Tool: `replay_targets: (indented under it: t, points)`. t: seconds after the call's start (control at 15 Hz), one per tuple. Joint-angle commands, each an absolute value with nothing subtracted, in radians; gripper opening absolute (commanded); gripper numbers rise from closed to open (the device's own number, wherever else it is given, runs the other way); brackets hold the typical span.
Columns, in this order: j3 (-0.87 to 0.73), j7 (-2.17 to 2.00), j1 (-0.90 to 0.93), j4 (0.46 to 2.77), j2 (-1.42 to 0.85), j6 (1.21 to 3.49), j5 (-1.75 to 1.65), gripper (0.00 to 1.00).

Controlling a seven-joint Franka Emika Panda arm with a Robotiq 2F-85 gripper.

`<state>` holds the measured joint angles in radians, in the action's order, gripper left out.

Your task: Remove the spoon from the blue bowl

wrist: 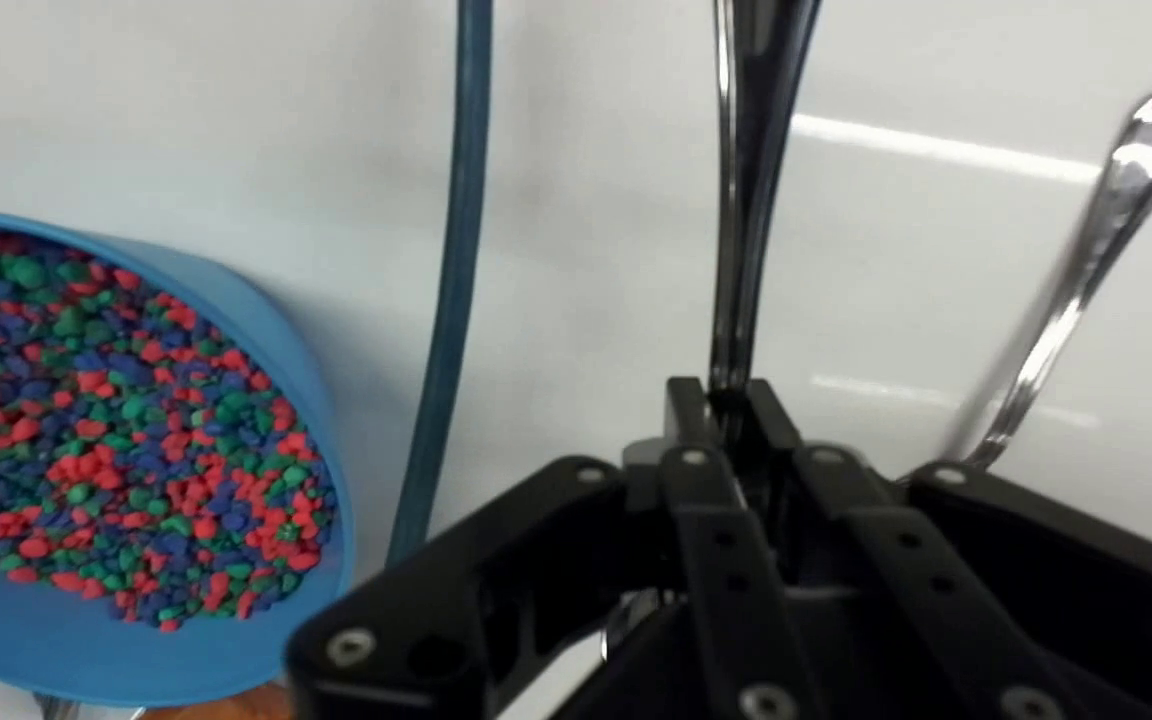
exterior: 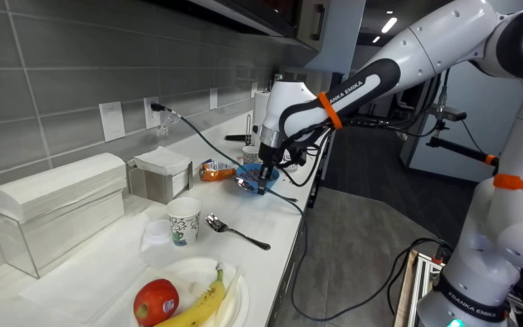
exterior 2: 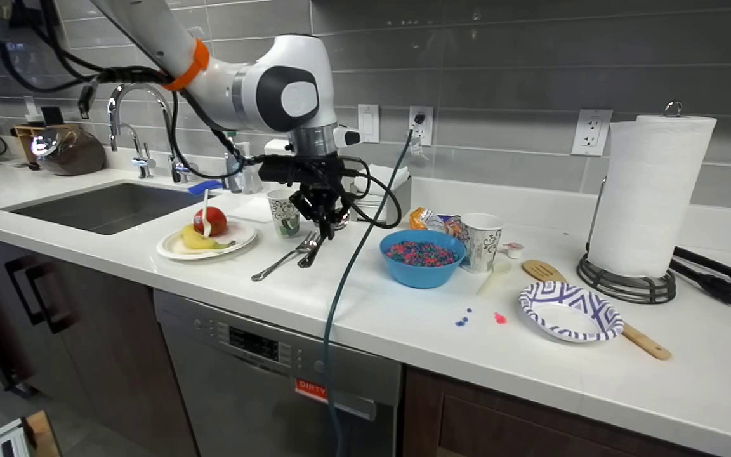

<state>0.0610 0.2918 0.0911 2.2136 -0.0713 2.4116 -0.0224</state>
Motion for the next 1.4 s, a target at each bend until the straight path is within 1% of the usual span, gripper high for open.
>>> replay_targets:
  t: [0.0,0.13,0.27,0.4,0.53,0.93,1.33]
  points:
    - [0.066,0.276,0.073,2.040,-0.126,2.142,0.042,0.03]
    - [0.062,0.241,0.067,1.942,-0.161,1.997,0.047,0.03]
    - [0.058,0.192,0.063,1.853,-0.212,1.906,0.039,0.03]
    - [0.058,0.159,0.059,1.780,-0.269,1.846,0.035,0.03]
    - [0.058,0.126,0.059,1.723,-0.333,1.833,0.027,0.03]
    - [0.055,0.072,0.088,1.698,-0.460,1.952,-0.038,0.03]
    - [0.048,0.032,0.123,1.715,-0.525,2.073,-0.140,0.03]
